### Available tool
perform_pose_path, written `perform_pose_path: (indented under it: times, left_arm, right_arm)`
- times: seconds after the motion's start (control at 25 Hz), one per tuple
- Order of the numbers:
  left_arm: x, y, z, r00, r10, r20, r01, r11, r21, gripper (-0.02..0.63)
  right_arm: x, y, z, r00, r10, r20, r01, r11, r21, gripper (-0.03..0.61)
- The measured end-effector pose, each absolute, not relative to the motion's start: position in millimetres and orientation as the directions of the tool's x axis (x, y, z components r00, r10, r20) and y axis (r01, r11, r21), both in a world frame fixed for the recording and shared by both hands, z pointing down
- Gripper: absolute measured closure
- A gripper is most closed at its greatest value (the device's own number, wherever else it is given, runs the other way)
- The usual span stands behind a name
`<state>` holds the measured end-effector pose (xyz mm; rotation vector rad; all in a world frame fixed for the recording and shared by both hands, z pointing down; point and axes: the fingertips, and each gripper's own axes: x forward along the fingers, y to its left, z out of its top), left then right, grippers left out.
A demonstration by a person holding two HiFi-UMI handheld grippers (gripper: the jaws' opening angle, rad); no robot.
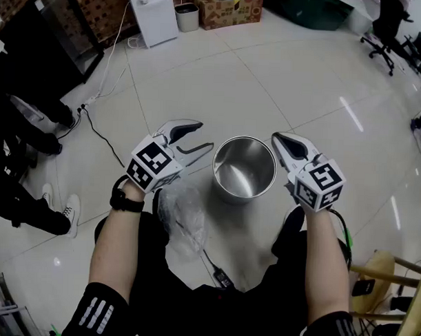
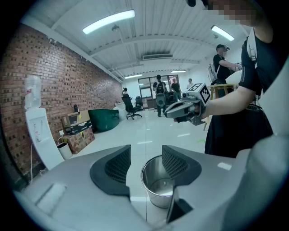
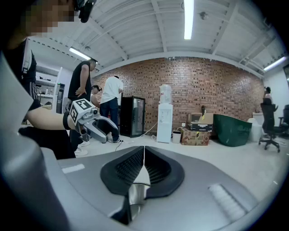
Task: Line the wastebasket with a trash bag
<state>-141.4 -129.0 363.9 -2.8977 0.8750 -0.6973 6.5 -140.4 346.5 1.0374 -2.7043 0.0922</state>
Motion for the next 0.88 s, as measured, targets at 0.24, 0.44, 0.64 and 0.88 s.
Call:
perform_pose_path:
  times: [0.24,0.44,0.64,0.88]
  left_arm:
    - [-167.8,-131.7,387.3,0.698,-0.531,0.481,-0.538,-0.831,-0.137,0.397]
    - [-194.6,-121.5,419.3,0.64,-0.507,0.577,-0.545,-0.829,-0.124,0.391]
    - [-235.0,-110.0,445.6,0.578,-0.514,0.633,-0.563,-0.813,-0.145,0.388]
    - [-265.0,-110.3,427.6,0.568,-0.581,0.583,-0.626,-0.765,-0.152,0.388]
  right_arm:
    - [-7.6,-136.4,348.5,-0.735,-0.626,0.26,-0.64,0.767,0.036,0.539]
    - [-39.5,-132.7,352.5,-0.774,-0.57,0.275,-0.584,0.811,0.039,0.523]
    - [-98.3,-124.4,378.9,-0.814,-0.478,0.331,-0.491,0.87,0.05,0.5]
    - [-153.9,-115.6,434.0,-0.811,-0.367,0.456,-0.387,0.921,0.053,0.468]
